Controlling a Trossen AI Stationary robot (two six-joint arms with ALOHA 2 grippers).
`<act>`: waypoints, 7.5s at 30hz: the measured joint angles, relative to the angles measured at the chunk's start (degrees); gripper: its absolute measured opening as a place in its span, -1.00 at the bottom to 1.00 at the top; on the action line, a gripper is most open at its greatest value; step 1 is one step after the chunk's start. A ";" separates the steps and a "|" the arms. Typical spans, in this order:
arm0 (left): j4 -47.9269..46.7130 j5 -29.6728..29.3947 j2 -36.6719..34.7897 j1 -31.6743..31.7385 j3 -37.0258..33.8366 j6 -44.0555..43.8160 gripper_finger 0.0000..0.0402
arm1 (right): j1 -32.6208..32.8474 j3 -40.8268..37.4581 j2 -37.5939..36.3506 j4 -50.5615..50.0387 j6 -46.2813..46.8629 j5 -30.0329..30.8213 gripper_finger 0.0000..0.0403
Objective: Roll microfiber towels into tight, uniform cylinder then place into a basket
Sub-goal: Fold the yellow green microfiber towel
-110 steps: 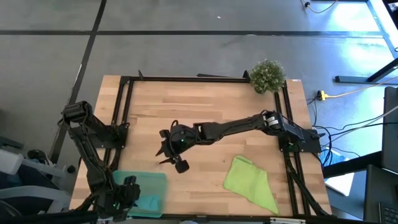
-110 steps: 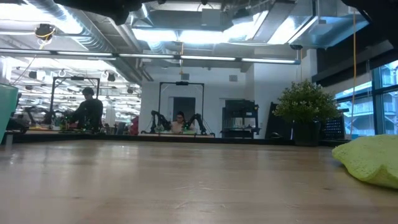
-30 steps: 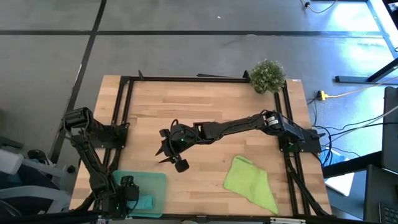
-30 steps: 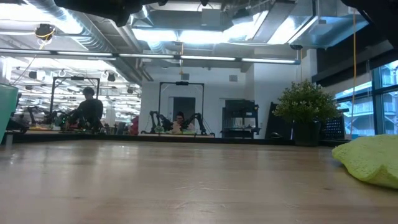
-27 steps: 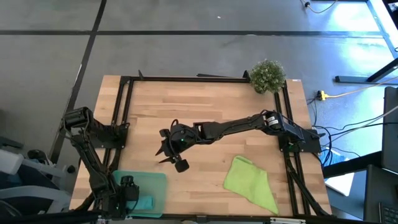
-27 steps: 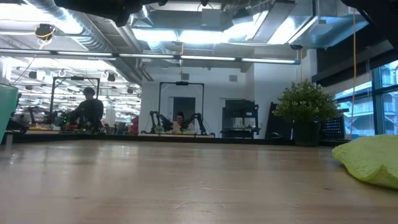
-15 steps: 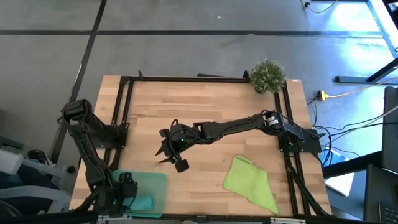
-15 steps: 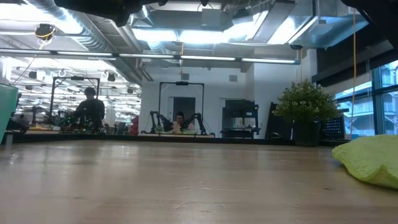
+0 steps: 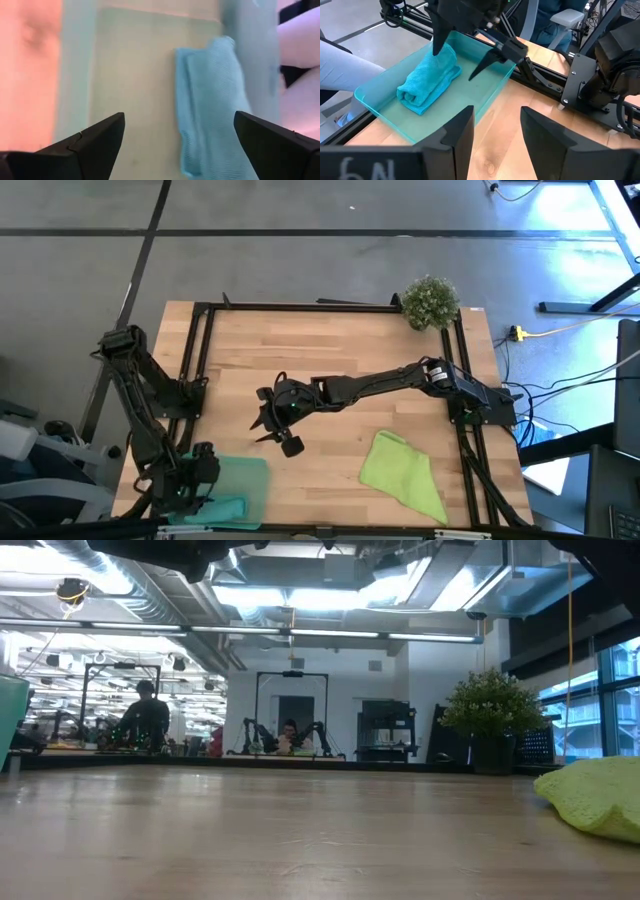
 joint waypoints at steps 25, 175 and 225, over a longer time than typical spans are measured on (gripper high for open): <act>-1.93 -0.84 -0.34 9.41 0.00 5.07 0.83 | 0.39 -0.10 -1.09 -3.89 16.12 -0.17 -0.19; 62.81 18.20 56.99 48.28 32.30 80.00 -0.49 | 28.26 -0.02 -37.22 -67.23 61.23 40.04 -0.19; 1.00 5.06 11.86 65.67 32.24 68.98 -1.00 | 25.28 -57.31 -35.99 2.80 42.76 49.92 -0.19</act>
